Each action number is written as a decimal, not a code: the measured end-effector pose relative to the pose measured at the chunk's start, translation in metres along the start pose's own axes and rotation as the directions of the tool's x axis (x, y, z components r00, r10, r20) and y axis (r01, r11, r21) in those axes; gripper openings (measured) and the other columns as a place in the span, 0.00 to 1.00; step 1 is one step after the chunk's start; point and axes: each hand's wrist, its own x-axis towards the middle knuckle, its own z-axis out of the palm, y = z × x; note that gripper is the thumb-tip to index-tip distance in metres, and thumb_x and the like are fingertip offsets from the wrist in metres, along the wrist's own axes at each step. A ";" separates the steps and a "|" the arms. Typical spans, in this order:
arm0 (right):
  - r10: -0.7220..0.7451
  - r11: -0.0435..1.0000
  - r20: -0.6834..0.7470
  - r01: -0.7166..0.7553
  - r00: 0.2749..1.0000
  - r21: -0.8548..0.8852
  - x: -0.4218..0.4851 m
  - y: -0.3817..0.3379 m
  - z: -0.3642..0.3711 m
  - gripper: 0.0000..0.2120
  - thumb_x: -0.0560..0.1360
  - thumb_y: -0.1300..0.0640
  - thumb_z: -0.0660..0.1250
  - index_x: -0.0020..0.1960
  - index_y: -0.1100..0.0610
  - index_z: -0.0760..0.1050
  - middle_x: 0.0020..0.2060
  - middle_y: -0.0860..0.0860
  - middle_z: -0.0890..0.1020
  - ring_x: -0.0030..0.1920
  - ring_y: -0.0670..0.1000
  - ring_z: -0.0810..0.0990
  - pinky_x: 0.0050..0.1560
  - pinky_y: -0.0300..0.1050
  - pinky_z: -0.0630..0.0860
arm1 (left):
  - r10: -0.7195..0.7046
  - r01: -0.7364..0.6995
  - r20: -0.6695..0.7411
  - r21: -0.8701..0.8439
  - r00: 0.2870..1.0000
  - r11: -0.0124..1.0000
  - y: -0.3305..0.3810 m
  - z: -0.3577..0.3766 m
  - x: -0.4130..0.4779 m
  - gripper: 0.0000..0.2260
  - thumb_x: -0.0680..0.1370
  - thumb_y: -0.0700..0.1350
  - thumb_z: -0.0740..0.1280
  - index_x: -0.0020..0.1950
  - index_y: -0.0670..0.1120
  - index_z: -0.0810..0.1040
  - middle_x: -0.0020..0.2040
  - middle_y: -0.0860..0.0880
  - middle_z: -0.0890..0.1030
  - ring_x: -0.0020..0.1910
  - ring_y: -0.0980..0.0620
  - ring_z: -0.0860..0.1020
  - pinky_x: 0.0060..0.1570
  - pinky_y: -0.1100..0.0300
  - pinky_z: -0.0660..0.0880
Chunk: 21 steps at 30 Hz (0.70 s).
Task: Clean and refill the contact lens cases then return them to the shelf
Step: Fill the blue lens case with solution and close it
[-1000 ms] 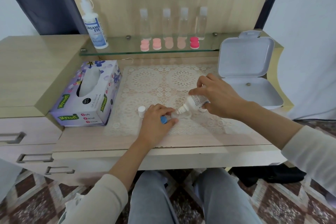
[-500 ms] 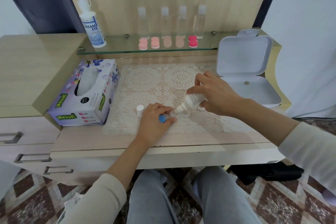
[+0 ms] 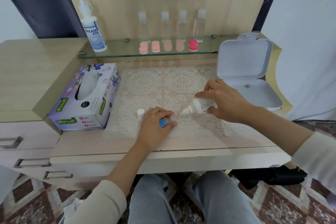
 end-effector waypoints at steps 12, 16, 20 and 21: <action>-0.038 0.999 -0.031 0.036 0.999 -0.039 -0.004 0.011 -0.006 0.26 0.70 0.61 0.69 0.66 0.48 0.70 0.54 0.50 0.71 0.54 0.49 0.64 0.47 0.39 0.61 | -0.028 0.028 0.016 -0.008 0.999 1.000 0.002 -0.001 -0.001 0.11 0.69 0.44 0.74 0.51 0.47 0.81 0.43 0.56 0.75 0.47 0.54 0.72 0.49 0.72 0.64; -0.047 0.997 -0.029 0.045 0.998 -0.061 -0.003 0.009 -0.006 0.25 0.71 0.60 0.68 0.67 0.48 0.70 0.55 0.51 0.70 0.55 0.50 0.64 0.45 0.39 0.59 | -0.027 0.028 0.017 -0.004 0.999 1.000 0.002 -0.001 -0.001 0.12 0.69 0.44 0.74 0.52 0.47 0.81 0.42 0.58 0.74 0.47 0.55 0.72 0.49 0.75 0.63; -0.048 0.996 -0.030 0.046 0.998 -0.076 -0.001 0.008 -0.008 0.25 0.71 0.60 0.68 0.66 0.48 0.70 0.55 0.51 0.70 0.55 0.50 0.64 0.45 0.39 0.59 | -0.027 0.027 0.015 -0.008 1.000 1.000 0.001 -0.001 -0.001 0.12 0.69 0.44 0.74 0.51 0.47 0.81 0.43 0.56 0.75 0.47 0.55 0.72 0.48 0.75 0.63; -0.048 0.996 -0.029 0.046 0.998 -0.079 -0.001 0.007 -0.008 0.25 0.71 0.59 0.68 0.66 0.48 0.70 0.55 0.51 0.70 0.55 0.50 0.64 0.45 0.39 0.59 | -0.026 0.026 0.015 -0.009 1.000 1.000 0.001 -0.001 -0.001 0.12 0.69 0.44 0.74 0.51 0.47 0.81 0.43 0.56 0.75 0.47 0.55 0.72 0.48 0.75 0.63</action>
